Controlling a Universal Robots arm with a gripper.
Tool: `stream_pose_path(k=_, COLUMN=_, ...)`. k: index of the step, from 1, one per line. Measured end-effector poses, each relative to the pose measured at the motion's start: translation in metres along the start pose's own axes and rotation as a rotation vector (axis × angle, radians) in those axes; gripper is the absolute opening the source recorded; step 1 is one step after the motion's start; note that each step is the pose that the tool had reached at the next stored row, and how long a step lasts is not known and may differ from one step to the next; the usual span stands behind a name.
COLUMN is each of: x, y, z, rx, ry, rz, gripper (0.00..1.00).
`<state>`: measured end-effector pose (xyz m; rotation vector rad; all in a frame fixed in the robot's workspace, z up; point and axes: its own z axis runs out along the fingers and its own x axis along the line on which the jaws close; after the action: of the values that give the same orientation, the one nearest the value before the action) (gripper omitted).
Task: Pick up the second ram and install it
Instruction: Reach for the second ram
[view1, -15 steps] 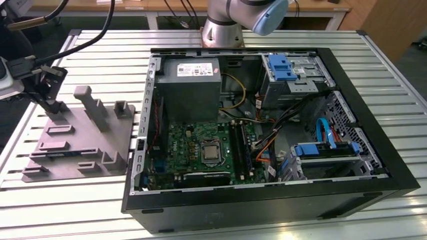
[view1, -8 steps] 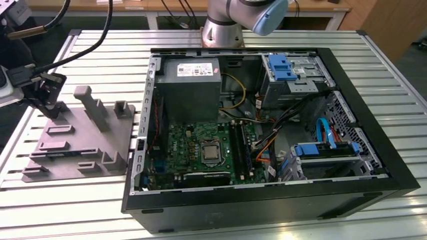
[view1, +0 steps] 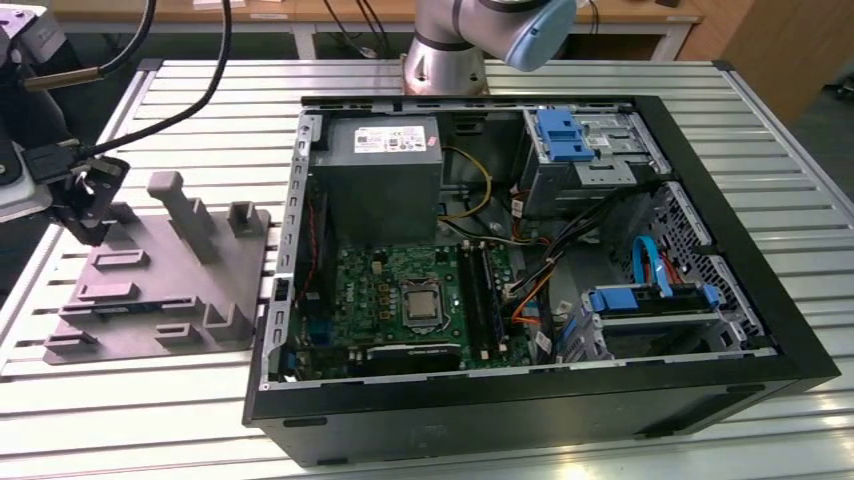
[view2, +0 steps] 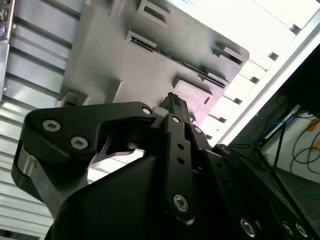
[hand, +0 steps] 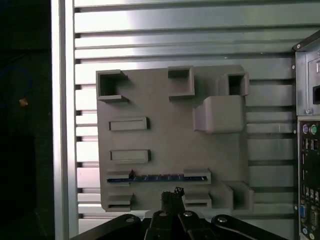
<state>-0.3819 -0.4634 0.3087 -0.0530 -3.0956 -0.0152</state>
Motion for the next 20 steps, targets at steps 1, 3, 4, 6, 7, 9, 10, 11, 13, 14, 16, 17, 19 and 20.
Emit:
stream_pose_path(k=1, x=-0.0001, y=0.0000, z=0.0018, rx=0.0011, ry=0.0016, rz=-0.018, gripper=0.11)
stream_pose_path(k=3, x=-0.0003, y=-0.0001, z=0.0053, rx=0.0021, ry=0.0023, rz=-0.043, gripper=0.11)
stream_pose_path(k=4, x=-0.0004, y=-0.0001, z=0.0071, rx=0.0023, ry=0.0023, rz=-0.046, gripper=0.11)
stream_pose_path(k=6, x=-0.0006, y=-0.0001, z=0.0108, rx=0.0024, ry=0.0023, rz=-0.048, gripper=0.11)
stream_pose_path(k=7, x=-0.0007, y=-0.0002, z=0.0125, rx=0.0024, ry=0.0024, rz=-0.048, gripper=0.11)
stream_pose_path(k=9, x=-0.0002, y=-0.0007, z=0.0163, rx=0.0024, ry=0.0023, rz=-0.048, gripper=0.11)
stream_pose_path(k=10, x=0.0000, y=-0.0010, z=0.0181, rx=0.0024, ry=0.0023, rz=-0.047, gripper=0.11)
stream_pose_path(k=11, x=0.0003, y=-0.0013, z=0.0199, rx=0.0024, ry=0.0024, rz=-0.047, gripper=0.11)
stream_pose_path(k=13, x=0.0008, y=-0.0019, z=0.0236, rx=0.0024, ry=0.0023, rz=-0.047, gripper=0.11)
stream_pose_path(k=14, x=0.0010, y=-0.0023, z=0.0255, rx=0.0024, ry=0.0023, rz=-0.047, gripper=0.11)
stream_pose_path(k=16, x=0.0014, y=-0.0030, z=0.0291, rx=0.0023, ry=0.0023, rz=-0.046, gripper=0.11)
stream_pose_path(k=17, x=0.0017, y=-0.0034, z=0.0309, rx=0.0023, ry=0.0022, rz=-0.046, gripper=0.11)
stream_pose_path(k=19, x=0.0021, y=-0.0043, z=0.0345, rx=0.0023, ry=0.0023, rz=-0.046, gripper=0.11)
stream_pose_path(k=20, x=0.0022, y=-0.0047, z=0.0363, rx=0.0023, ry=0.0023, rz=-0.046, gripper=0.11)
